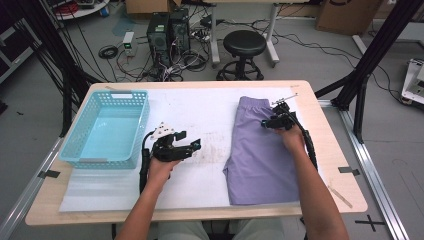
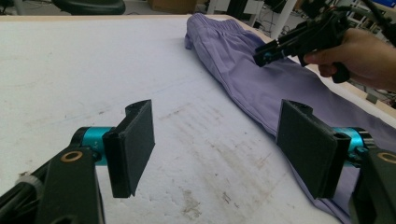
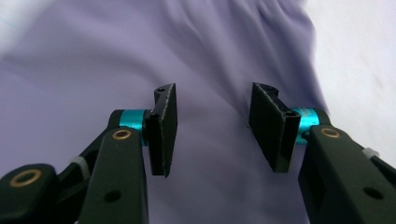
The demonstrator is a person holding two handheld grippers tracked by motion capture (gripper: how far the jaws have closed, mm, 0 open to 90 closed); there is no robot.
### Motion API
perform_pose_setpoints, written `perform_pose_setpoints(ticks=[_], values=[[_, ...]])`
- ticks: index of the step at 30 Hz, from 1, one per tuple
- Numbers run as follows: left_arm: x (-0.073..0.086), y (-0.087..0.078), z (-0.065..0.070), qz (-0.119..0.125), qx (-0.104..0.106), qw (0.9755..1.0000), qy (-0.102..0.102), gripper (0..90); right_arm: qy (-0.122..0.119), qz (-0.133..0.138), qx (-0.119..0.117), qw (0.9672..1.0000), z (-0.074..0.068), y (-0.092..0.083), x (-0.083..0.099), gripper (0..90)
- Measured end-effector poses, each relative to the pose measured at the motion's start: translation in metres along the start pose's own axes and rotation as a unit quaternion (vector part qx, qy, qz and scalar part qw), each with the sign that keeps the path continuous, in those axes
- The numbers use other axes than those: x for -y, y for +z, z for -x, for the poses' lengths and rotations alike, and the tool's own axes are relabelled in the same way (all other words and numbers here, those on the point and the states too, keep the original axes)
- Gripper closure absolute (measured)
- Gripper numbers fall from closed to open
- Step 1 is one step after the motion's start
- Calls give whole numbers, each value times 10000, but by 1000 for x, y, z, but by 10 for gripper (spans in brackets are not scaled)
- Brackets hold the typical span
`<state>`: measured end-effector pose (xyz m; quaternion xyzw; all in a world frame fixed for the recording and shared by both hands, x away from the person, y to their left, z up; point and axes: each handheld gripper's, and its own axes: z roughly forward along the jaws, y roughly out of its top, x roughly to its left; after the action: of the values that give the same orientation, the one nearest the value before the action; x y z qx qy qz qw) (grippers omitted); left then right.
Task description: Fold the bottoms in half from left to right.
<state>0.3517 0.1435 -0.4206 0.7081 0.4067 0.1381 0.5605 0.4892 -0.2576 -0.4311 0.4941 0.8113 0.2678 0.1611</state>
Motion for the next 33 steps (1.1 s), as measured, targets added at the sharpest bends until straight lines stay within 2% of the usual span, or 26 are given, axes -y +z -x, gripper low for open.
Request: perform_pose_setpoints(ticks=[1, 3, 5, 6, 8, 11, 13, 17, 21, 24, 29, 32, 33], values=[[0, 0, 0, -3, 11, 10000, 9, 279, 17, 11, 51, 10000, 2, 2, 3, 536], [0, 1, 0, -8, 25, 10000, 6, 279, 98, 203, 219, 9995, 7, 0, 9, 519], [0, 1, 0, -8, 33, 10000, 4, 279, 323, 277, 139, 9990, 14, -7, 15, 518], [1, 2, 0, -7, 30, 10000, 0, 279, 345, 430, 140, 9984, 17, -14, 21, 523], [1, 2, 0, -32, 40, 10000, 23, 279, 420, 569, 79, 9975, 22, -25, 29, 546], [2, 2, 2, -17, 45, 10000, 4, 279, 372, 827, -7, 9959, 26, -47, 44, 667], [2, 2, 4, 14, 52, 10000, -17, 279, 324, 871, -115, 9956, 25, -56, 51, 715], [4, 2, 9, 7, 67, 10000, -25, 285, -31, 687, -104, 9976, 14, -61, 66, 749], [5, 3, 14, -32, 76, 10000, -25, 286, -243, 309, 219, 9990, 10, -51, 79, 740], [6, 2, 18, -90, 83, 9999, -8, 291, 51, 474, 332, 9983, 13, -56, 83, 718], [6, 1, 23, -123, 105, 9999, 10, 323, 287, 982, 134, 9947, 13, -81, 97, 726], [9, -2, 26, -69, 65, 10000, -19, 323, 364, 1096, 38, 9933, 8, -91, 111, 747], [11, -2, 26, -86, 59, 9999, -7, 323, 328, 1036, 34, 9941, 5, -92, 116, 748]])
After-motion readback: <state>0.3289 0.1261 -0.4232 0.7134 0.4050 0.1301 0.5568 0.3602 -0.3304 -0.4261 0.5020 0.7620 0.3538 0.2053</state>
